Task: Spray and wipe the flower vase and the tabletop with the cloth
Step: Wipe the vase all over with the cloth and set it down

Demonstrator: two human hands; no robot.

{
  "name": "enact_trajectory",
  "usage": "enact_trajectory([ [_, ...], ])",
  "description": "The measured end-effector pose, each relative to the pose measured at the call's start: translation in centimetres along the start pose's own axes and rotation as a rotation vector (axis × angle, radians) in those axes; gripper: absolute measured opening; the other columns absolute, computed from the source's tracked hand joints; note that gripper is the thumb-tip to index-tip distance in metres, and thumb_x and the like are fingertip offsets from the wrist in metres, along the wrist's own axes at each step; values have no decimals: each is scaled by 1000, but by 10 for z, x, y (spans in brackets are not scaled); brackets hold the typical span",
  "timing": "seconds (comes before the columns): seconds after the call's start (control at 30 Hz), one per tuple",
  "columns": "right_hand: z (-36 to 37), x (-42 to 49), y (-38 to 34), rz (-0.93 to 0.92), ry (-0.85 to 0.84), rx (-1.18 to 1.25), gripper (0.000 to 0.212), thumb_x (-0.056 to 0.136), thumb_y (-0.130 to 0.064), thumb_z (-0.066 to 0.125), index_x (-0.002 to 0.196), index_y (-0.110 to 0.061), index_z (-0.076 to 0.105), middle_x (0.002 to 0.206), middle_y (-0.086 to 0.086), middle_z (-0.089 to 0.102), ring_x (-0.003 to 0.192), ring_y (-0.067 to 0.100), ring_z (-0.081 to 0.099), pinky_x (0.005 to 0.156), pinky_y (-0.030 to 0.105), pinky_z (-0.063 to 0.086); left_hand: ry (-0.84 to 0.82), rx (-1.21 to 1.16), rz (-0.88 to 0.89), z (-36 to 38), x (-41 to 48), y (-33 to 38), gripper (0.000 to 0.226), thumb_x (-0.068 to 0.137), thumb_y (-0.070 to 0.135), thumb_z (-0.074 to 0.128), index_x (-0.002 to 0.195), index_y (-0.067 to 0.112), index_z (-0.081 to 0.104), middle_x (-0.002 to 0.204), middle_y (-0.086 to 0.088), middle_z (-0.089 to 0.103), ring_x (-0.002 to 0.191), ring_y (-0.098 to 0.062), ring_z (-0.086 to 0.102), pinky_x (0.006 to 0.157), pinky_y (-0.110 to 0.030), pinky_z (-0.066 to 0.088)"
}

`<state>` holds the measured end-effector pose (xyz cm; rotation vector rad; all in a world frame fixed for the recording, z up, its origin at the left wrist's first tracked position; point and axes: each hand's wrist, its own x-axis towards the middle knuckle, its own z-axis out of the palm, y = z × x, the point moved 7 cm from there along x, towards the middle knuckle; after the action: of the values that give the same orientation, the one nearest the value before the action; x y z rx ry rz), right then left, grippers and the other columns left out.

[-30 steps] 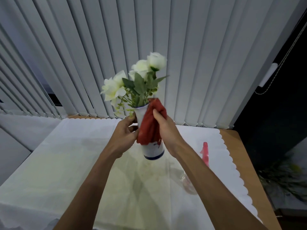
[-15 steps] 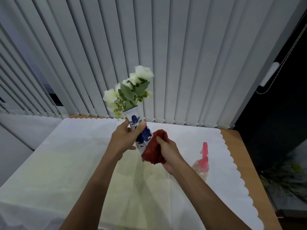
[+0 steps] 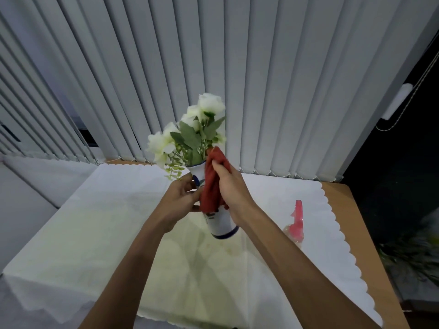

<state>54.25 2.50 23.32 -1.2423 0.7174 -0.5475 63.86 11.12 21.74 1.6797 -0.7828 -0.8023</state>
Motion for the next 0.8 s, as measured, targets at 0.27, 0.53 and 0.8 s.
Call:
enact_trajectory([
  [0.27, -24, -2, 56, 166, -5, -69, 21, 107, -40, 47, 100, -40, 67, 111, -4, 74, 93, 10, 68, 78, 24, 54, -33, -20, 56, -18, -3, 11, 12, 94, 11, 67, 106, 9, 63, 97, -2, 73, 84, -15, 75, 77, -42, 64],
  [0.53, -49, -15, 140, 579, 19, 367, 30, 98, -26, 65, 120, -6, 71, 121, 21, 74, 115, 38, 69, 106, 50, 52, -57, 3, 44, -16, 8, 4, 23, 95, 14, 66, 117, 8, 62, 102, -8, 76, 92, -20, 76, 80, -46, 64],
  [0.8, -90, -8, 137, 527, 256, 114, 32, 100, -26, 65, 117, 0, 66, 104, 15, 75, 94, 29, 72, 70, 36, 59, 194, 92, 57, -8, 47, -33, 40, 71, 57, 76, 92, 28, 60, 99, -7, 73, 99, -30, 72, 89, -57, 58],
])
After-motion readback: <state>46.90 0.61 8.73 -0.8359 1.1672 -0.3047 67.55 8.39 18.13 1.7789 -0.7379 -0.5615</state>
